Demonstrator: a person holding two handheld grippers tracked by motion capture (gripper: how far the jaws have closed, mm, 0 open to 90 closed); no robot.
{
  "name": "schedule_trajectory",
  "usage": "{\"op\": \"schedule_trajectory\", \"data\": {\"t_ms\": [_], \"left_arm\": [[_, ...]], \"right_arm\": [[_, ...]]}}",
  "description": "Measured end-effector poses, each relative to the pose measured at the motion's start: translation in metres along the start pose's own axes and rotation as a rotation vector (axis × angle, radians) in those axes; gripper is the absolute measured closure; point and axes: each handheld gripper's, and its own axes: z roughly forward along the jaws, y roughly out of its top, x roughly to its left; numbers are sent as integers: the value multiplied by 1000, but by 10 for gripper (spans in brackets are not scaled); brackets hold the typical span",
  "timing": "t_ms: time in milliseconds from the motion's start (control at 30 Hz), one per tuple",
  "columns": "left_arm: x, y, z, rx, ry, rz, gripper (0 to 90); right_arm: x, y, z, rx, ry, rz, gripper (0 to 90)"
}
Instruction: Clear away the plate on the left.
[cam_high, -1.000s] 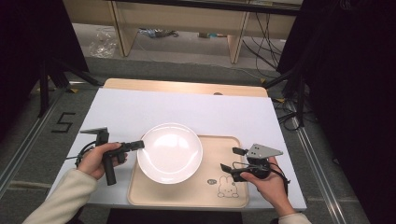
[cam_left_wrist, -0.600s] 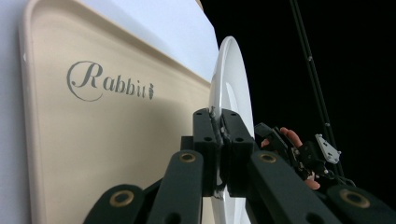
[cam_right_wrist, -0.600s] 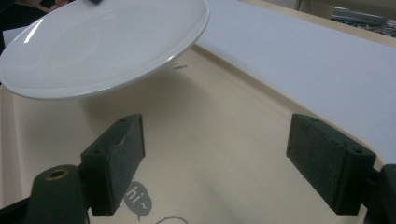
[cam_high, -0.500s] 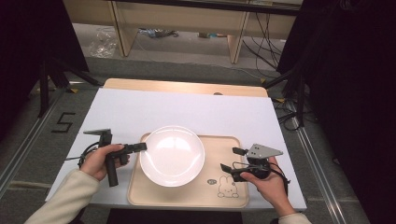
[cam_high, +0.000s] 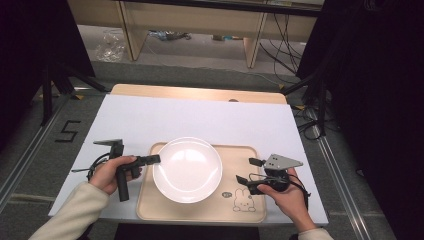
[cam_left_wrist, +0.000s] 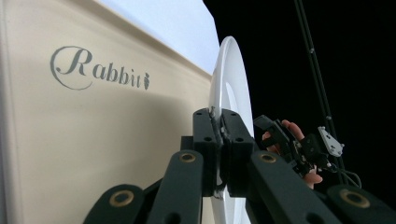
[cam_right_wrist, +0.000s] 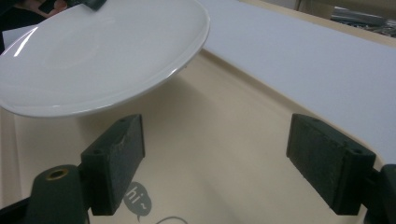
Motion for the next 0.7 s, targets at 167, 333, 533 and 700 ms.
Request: {"op": "schedule_trajectory", "data": {"t_ms": [167, 333, 533, 700], "left_arm": [[0, -2, 3, 10, 2, 0, 855], [0, -4, 6, 17, 7, -2, 855], [0, -6, 11, 34, 16, 0, 854], [1, -8, 15, 46, 26, 6, 853]], "right_arm": [[0, 0, 1, -8, 3, 3, 202], [0, 0, 1, -9, 3, -9, 203], [0, 0, 1, -8, 5, -9, 202], [-1, 0, 1, -9, 8, -9, 202]]}}
